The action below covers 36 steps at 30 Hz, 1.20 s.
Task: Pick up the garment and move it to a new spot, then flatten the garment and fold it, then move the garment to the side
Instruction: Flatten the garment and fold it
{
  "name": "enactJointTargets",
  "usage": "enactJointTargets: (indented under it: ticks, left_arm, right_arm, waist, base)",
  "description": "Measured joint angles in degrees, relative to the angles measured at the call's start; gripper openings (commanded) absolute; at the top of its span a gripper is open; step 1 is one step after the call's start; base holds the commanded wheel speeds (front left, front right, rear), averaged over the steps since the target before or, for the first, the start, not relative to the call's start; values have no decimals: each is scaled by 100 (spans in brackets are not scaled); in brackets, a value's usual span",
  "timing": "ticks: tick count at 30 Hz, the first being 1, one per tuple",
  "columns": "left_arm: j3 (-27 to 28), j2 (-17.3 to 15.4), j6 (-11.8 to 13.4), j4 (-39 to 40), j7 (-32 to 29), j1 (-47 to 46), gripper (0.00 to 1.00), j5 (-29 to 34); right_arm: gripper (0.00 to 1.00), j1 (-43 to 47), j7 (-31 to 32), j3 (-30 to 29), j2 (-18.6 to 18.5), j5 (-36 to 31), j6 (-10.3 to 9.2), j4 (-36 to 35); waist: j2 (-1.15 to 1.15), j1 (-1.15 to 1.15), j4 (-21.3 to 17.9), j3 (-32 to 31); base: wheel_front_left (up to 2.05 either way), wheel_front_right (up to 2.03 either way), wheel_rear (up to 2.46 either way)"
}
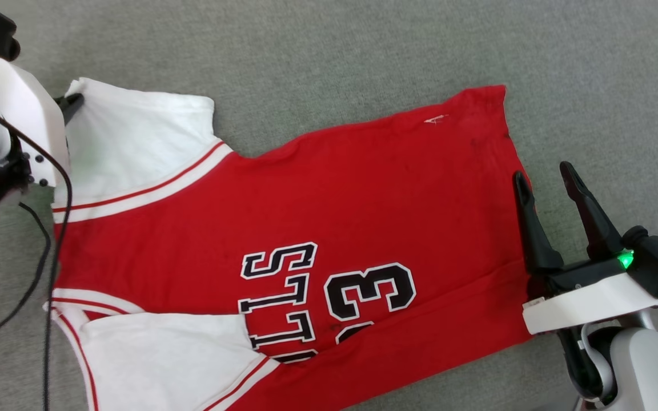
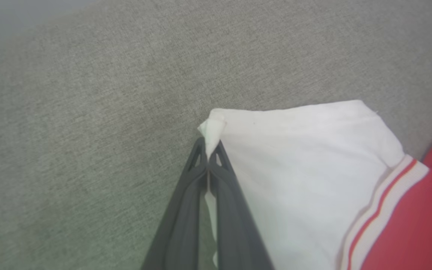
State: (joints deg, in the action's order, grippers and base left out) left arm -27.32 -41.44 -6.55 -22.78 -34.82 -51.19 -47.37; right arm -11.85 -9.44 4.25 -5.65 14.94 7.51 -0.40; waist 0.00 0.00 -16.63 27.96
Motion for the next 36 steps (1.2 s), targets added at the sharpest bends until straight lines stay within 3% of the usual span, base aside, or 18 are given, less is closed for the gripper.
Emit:
enactJointTargets:
  ticks: [8, 16, 23, 26, 36]
  left_arm:
    - [66, 119, 111, 404, 571, 495, 0, -62]
    - [-54, 163, 332, 1467, 831, 1111, 0, 76]
    - [-33, 58, 665, 2446, 959, 1566, 0, 162]
    - [-2, 62, 769, 2789, 1073, 1645, 0, 212]
    - [-131, 162, 883, 3368, 1174, 1680, 0, 433]
  right_arm:
    - [100, 165, 818, -25, -537, -19, 0, -81]
    - [100, 13, 2813, 90, -1572, 411, 0, -248]
    - [100, -807, 4519, 159, -2281, 865, 0, -70]
    - [100, -1193, 5033, 188, -2377, 1083, 0, 168]
    - [100, -2131, 5588, 427, -2839, 1070, 1, 947]
  waist:
    - [0, -1, 281, -512]
    - [0, -1, 786, -826]
    - [0, -1, 1166, -737]
    - [0, -1, 1303, -611]
    - [0, 0, 1778, -148]
  base:
    - [0, 0, 0]
    - [0, 0, 0]
    - [0, 0, 0]
    - [0, 0, 0]
    - [0, 0, 0]
